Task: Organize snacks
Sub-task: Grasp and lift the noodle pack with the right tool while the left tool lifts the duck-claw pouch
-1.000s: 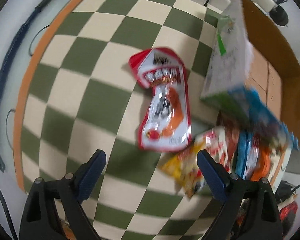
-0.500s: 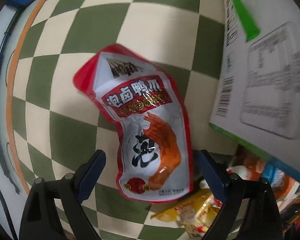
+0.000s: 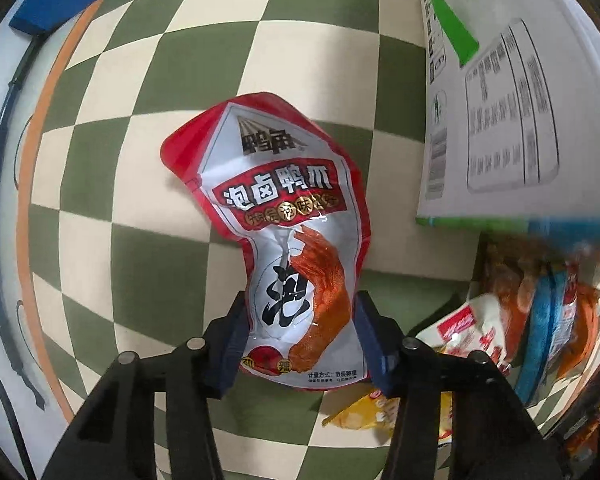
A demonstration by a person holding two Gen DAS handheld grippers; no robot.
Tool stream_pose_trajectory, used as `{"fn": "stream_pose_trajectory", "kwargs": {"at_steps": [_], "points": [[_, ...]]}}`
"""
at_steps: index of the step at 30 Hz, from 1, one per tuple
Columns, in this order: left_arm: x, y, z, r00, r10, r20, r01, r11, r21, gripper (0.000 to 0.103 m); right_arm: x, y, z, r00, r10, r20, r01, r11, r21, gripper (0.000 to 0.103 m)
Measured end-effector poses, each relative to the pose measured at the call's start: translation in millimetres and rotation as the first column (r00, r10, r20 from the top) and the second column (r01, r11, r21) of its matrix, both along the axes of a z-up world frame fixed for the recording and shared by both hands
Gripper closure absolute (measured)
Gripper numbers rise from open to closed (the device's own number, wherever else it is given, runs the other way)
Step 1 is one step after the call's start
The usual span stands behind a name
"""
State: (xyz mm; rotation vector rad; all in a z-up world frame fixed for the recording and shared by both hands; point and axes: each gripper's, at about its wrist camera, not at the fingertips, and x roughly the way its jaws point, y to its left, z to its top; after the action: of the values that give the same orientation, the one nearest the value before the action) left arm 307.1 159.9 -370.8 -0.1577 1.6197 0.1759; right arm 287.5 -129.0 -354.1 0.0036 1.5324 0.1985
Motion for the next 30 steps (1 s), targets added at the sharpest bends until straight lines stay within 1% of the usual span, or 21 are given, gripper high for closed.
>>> {"fn": "stream_pose_trajectory", "kwargs": {"at_steps": [7,10,13,15,18,22,25,26,28,30], "points": [[-43,8,8,1.0,0.023,0.002,-0.023,1.0,-0.001,0.059,-1,-1,2,1.0,0.012,0.006,-0.012,1.0,0.004,0.011],[-55,16,10,0.999,0.045,-0.001,-0.045,0.999,-0.01,0.06,-2,-1,1,1.0,0.017,0.003,-0.017,1.0,0.005,0.011],[-79,26,17,0.997,0.081,0.006,-0.081,0.996,-0.033,0.061,-3,-1,2,1.0,0.021,0.003,-0.021,1.0,0.007,0.011],[-92,32,28,0.995,0.098,0.025,-0.097,0.994,-0.042,0.061,-4,-2,3,1.0,0.023,0.004,-0.023,1.0,0.009,0.011],[-120,37,47,0.995,0.091,0.051,-0.088,0.995,-0.047,0.061,-4,-2,2,1.0,0.021,0.004,-0.021,1.0,0.012,0.011],[-140,31,70,0.994,0.084,0.075,-0.079,0.995,-0.061,0.061,-4,-2,5,1.0,0.022,0.008,-0.022,1.0,0.014,0.011],[-159,21,96,0.993,0.05,0.106,-0.044,0.997,-0.062,0.061,-4,-2,10,1.0,0.021,0.016,-0.021,1.0,0.022,0.011],[-155,25,106,0.993,0.04,0.115,-0.033,0.997,-0.063,0.061,-5,-4,13,1.0,0.019,0.019,-0.02,0.999,0.026,0.011],[-170,13,127,0.989,0.003,0.147,0.006,0.998,-0.062,0.061,-6,-6,20,1.0,0.016,0.025,-0.017,0.999,0.038,0.011],[-175,3,150,0.984,-0.026,0.177,0.038,0.997,-0.065,0.061,-7,-7,29,0.999,0.013,0.036,-0.014,0.999,0.047,0.011]]}}
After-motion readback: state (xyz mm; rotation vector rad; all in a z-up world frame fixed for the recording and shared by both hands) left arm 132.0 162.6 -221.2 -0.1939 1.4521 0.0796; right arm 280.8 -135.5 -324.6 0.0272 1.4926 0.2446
